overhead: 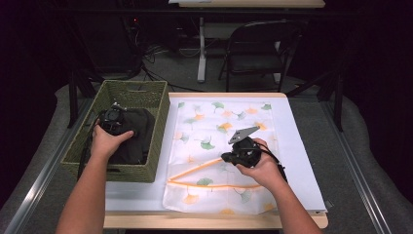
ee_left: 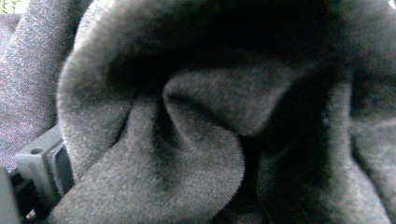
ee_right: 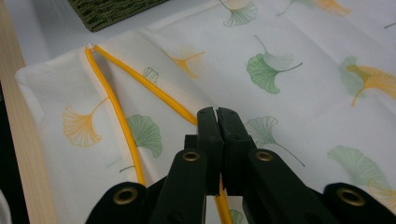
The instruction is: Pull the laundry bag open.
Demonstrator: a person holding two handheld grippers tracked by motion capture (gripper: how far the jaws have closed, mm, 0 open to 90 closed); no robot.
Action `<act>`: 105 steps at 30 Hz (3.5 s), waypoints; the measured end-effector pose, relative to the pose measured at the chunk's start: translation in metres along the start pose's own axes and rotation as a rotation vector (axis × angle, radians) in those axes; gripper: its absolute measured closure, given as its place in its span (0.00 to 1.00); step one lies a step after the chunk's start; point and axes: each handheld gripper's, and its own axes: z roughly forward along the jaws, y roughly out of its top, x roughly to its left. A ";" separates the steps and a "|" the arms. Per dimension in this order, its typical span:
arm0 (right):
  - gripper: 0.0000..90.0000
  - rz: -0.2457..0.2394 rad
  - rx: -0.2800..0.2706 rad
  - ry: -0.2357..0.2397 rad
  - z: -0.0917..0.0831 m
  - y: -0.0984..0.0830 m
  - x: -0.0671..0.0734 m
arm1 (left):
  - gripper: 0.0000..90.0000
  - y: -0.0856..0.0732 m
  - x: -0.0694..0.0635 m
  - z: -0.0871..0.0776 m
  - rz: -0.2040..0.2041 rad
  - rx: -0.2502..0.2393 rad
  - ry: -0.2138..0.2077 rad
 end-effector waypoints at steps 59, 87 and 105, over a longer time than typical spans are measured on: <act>0.98 -0.004 -0.003 0.005 -0.001 0.000 0.001 | 0.24 -0.002 0.000 0.018 -0.022 0.020 -0.019; 0.98 0.009 -0.005 0.000 -0.002 0.000 0.000 | 0.56 -0.004 0.001 -0.003 -0.067 -0.005 -0.020; 0.98 0.003 -0.008 0.000 -0.002 0.000 0.000 | 0.59 0.001 0.004 -0.042 -0.036 -0.107 -0.023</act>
